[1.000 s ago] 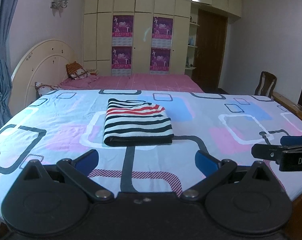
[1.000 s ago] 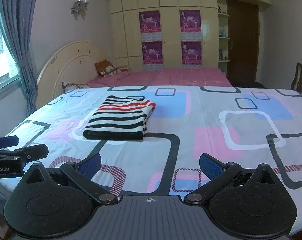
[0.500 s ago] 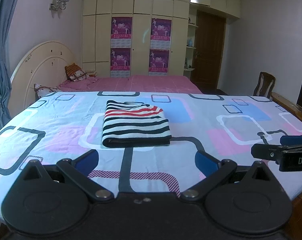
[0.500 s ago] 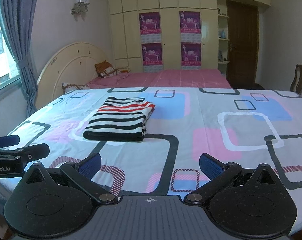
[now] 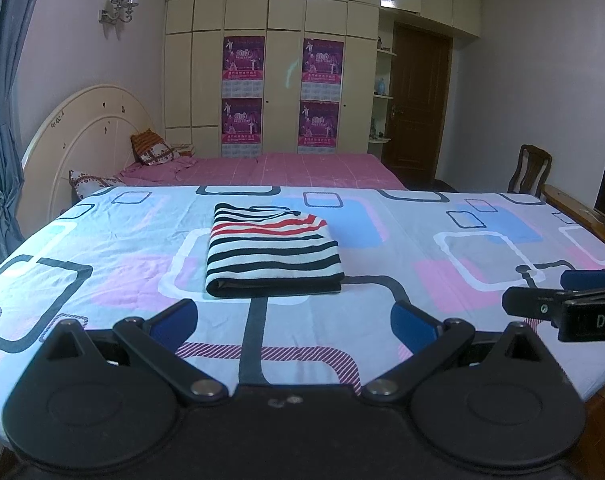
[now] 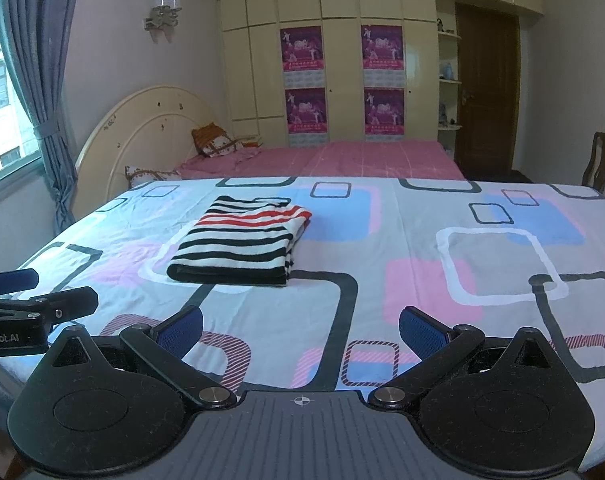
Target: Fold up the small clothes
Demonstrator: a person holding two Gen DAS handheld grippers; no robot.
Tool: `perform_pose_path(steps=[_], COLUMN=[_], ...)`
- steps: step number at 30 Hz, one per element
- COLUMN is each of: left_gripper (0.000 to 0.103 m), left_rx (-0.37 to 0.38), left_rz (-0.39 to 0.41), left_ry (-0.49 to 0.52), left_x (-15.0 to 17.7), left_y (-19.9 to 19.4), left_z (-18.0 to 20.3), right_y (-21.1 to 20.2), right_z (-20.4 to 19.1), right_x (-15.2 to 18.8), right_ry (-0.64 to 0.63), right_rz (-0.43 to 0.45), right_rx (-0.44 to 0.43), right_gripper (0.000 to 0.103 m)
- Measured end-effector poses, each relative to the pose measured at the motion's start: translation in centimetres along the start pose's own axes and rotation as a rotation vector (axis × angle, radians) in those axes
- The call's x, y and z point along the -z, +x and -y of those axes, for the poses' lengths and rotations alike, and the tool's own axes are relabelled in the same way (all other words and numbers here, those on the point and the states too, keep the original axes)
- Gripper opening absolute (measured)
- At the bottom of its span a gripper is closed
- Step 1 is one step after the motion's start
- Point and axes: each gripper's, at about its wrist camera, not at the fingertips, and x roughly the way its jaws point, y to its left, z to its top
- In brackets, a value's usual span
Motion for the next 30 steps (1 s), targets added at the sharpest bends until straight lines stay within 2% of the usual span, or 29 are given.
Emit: perform_pose_path(steps=[30], left_gripper=[0.103], left_rx=[0.004], left_rz=[0.0], left_ry=[0.0], left_x=[-0.34], left_y=[-0.01], left_z=[-0.54], right_y=[0.16], right_z=[-0.12], right_x=[-0.15], right_ry=[-0.008], right_rz=[0.0], right_rx=[0.002], right_gripper=[0.103])
